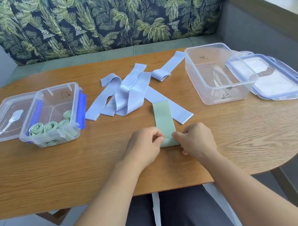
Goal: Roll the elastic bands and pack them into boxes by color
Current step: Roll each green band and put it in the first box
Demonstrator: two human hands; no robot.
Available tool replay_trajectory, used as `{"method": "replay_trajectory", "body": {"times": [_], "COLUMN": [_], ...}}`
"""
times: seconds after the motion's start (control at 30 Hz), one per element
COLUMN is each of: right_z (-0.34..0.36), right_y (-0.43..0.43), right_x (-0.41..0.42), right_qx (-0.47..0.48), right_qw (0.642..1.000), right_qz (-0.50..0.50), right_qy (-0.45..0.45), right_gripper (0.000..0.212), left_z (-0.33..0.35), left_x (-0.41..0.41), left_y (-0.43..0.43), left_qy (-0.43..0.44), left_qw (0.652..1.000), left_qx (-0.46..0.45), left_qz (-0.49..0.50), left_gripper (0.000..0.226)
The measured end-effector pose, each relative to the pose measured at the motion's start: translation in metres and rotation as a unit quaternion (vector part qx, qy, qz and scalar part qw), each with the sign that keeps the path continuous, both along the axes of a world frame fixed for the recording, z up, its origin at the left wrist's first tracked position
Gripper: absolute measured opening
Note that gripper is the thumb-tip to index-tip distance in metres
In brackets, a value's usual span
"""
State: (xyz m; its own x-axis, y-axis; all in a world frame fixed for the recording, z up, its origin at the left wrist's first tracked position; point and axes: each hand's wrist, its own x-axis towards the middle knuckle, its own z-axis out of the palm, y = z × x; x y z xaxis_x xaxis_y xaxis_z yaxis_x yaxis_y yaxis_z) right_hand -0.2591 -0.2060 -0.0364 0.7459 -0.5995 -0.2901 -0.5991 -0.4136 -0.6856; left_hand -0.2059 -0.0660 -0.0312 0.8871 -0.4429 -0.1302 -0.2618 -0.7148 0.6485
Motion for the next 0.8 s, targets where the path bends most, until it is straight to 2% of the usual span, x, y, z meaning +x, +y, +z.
{"method": "replay_trajectory", "body": {"times": [0.27,0.43,0.53,0.8], "right_z": [0.003,0.006,0.007,0.007], "right_y": [-0.001,-0.001,-0.002,-0.004], "right_x": [0.005,0.011,0.014,0.011], "right_qx": [-0.002,-0.006,-0.017,-0.009], "right_qw": [1.0,0.999,0.999,0.999], "right_qz": [0.014,0.011,0.007,0.016], "right_qy": [0.019,0.041,0.052,0.041], "right_gripper": [0.027,0.028,0.031,0.037], "left_z": [-0.003,-0.006,-0.011,-0.008], "left_x": [0.008,0.006,-0.001,0.006], "left_y": [-0.004,-0.004,-0.005,-0.004], "left_qy": [-0.012,-0.022,-0.018,-0.024], "left_qw": [0.999,0.997,0.998,0.999], "left_qx": [0.005,-0.035,-0.054,0.011], "left_qz": [0.031,0.066,0.031,-0.034], "left_gripper": [0.011,0.008,0.008,0.019]}}
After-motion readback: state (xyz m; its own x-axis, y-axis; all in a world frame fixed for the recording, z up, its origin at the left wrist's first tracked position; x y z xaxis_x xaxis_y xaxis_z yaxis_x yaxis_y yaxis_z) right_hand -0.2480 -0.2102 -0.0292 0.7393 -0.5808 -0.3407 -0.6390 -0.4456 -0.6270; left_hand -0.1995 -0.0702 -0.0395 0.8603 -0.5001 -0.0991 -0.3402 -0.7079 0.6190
